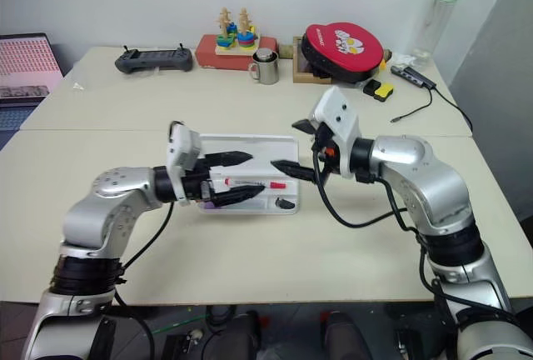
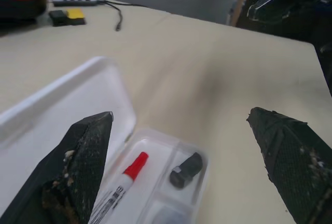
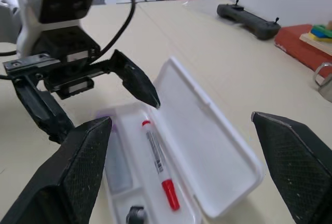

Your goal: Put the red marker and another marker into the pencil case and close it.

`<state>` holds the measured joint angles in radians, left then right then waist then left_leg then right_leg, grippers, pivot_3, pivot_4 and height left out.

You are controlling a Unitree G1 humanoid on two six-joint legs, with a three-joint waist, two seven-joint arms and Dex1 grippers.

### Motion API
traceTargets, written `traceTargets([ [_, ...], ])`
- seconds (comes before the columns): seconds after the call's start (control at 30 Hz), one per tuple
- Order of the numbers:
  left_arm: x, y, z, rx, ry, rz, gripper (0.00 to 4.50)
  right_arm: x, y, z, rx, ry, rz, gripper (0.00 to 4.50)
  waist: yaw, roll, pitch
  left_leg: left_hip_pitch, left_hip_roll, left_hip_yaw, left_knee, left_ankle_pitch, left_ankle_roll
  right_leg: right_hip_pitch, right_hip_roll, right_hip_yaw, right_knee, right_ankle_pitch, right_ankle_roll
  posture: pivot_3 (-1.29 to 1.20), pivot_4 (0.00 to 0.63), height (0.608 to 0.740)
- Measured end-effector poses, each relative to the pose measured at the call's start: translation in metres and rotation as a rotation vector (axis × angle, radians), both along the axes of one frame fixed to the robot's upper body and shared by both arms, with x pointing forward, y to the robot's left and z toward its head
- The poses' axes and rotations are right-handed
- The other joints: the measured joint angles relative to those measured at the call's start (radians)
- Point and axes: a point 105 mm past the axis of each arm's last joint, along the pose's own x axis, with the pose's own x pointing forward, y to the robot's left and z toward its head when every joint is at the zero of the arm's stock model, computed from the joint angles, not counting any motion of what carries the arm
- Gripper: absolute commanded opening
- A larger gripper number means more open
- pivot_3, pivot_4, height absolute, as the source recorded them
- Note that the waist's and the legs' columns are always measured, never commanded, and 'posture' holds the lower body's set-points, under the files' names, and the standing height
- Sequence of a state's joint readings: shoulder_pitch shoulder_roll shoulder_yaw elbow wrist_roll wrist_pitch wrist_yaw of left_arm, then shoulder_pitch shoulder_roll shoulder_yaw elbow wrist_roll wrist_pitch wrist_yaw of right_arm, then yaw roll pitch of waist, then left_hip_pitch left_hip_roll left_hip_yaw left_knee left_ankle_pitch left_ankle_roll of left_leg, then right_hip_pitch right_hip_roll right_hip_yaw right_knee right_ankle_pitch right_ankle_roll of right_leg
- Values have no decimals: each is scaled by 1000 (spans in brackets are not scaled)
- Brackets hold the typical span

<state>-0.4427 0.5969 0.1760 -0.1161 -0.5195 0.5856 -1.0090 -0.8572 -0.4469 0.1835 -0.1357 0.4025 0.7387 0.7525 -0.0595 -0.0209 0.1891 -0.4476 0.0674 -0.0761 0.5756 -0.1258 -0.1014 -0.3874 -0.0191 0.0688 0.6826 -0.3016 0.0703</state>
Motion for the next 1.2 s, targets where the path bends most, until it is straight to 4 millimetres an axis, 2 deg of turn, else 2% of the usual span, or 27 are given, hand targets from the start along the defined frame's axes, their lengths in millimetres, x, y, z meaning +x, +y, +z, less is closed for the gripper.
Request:
traceTargets([
  [0.07,0,32,16,-82,-27,138,4500,19,8,8,8,-3,-37,3758,-2,0,0,0,0,0,0,0,0,0,0,0,0,1,-1,0,150,740],
  [0.13,-2,42,25,-115,-48,178,4500,28,12,11,9,-1,-61,3205,0,0,0,0,0,0,-1,0,0,0,0,0,0,1,-3,0,150,740],
  [0.23,-6,47,34,-164,-64,203,4500,44,23,5,-1,30,-95,2532,16,0,0,-1,-1,0,-1,0,0,0,-1,-1,-1,2,-4,0,150,740],
  [0.3,-8,56,31,-179,-60,249,4500,61,36,1,0,50,-153,2034,13,0,0,-1,-1,1,-1,0,0,-1,-1,0,-1,3,-5,0,150,740],
  [0.37,-11,61,28,-187,-51,271,4500,70,41,-3,-7,54,-188,1516,8,0,0,-1,0,1,-2,0,0,-1,0,-1,-1,3,-5,0,150,740],
  [0.43,-14,64,23,-193,-38,285,4500,77,45,-11,-20,68,-213,1103,10,0,0,-1,0,1,-2,0,0,-1,0,-1,-1,3,-5,0,150,740],
  [0.57,-19,65,20,-179,-36,304,4500,86,45,-24,-46,83,-254,6,15,0,0,-2,0,1,-2,0,0,-1,-1,-1,-1,3,-5,0,150,740],
  [0.73,-19,66,23,-195,-41,315,4500,95,47,-30,-85,70,-284,6,10,0,0,-1,0,1,-2,0,0,-1,0,-1,0,3,-5,0,150,740],
  [0.83,-19,66,24,-207,-40,318,4500,95,48,-43,-125,89,-272,6,9,0,0,-1,0,1,-2,0,0,-1,0,-1,-1,3,-5,0,150,740],
  [0.9,-19,66,24,-205,-38,319,4500,91,50,-44,-139,98,-231,6,9,0,0,-1,0,1,-2,0,0,-1,0,-1,-1,3,-5,0,150,740],
  [1.0,-20,67,22,-187,-34,318,4500,73,52,-45,-198,68,-104,6,9,0,0,-1,0,1,-3,0,0,-1,0,-1,-1,3,-5,0,150,740],
  [1.1,-21,66,25,-171,-41,311,4500,48,53,-55,-253,53,21,6,10,-1,-1,0,0,0,-3,0,0,0,0,-2,-1,2,-5,0,150,740],
  [1.2,-20,62,26,-156,-45,297,4500,18,54,-85,-300,144,124,6,6,-1,-1,1,0,0,-2,0,0,0,0,-1,0,2,-5,0,150,740],
])
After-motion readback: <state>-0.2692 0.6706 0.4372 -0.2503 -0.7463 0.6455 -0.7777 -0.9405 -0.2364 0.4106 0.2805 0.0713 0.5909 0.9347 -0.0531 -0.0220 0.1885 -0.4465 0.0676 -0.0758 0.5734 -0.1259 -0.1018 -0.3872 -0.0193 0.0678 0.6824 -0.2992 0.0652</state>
